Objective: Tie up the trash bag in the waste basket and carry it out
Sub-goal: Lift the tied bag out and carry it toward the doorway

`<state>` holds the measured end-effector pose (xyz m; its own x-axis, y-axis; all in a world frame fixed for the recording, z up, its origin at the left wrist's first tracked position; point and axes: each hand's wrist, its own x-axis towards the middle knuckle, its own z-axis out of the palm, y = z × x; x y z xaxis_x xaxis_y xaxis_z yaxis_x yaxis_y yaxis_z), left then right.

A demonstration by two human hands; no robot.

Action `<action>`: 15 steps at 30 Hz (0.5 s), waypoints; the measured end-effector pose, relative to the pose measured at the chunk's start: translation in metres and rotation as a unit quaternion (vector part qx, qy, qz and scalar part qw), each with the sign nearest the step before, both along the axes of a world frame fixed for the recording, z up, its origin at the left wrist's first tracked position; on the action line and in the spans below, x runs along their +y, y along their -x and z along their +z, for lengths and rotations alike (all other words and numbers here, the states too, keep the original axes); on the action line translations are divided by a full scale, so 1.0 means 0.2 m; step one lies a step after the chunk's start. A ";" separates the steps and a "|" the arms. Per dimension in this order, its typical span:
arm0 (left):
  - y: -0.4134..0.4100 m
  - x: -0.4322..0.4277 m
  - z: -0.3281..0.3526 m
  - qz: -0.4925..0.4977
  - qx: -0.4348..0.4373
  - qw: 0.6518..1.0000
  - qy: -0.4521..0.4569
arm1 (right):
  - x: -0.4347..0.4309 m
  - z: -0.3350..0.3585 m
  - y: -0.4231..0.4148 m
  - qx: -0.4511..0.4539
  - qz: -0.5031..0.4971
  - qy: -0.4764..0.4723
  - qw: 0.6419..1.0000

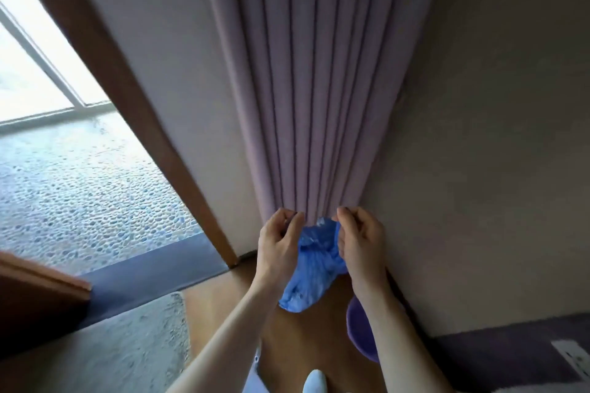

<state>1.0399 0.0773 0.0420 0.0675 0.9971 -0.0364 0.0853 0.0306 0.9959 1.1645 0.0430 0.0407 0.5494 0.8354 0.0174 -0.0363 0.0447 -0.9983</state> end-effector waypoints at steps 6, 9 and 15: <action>0.40 -0.14 0.00 0.144 0.009 0.989 -0.010 | 0.08 -0.01 0.34 0.001 0.150 0.001 0.989; 0.65 -0.26 -0.01 0.229 0.017 0.973 -0.006 | 0.11 -0.01 0.60 0.024 0.233 0.019 0.972; 1.13 -0.57 -0.02 0.396 -0.001 0.918 -0.004 | -0.01 -0.01 1.17 -0.002 0.388 0.010 0.922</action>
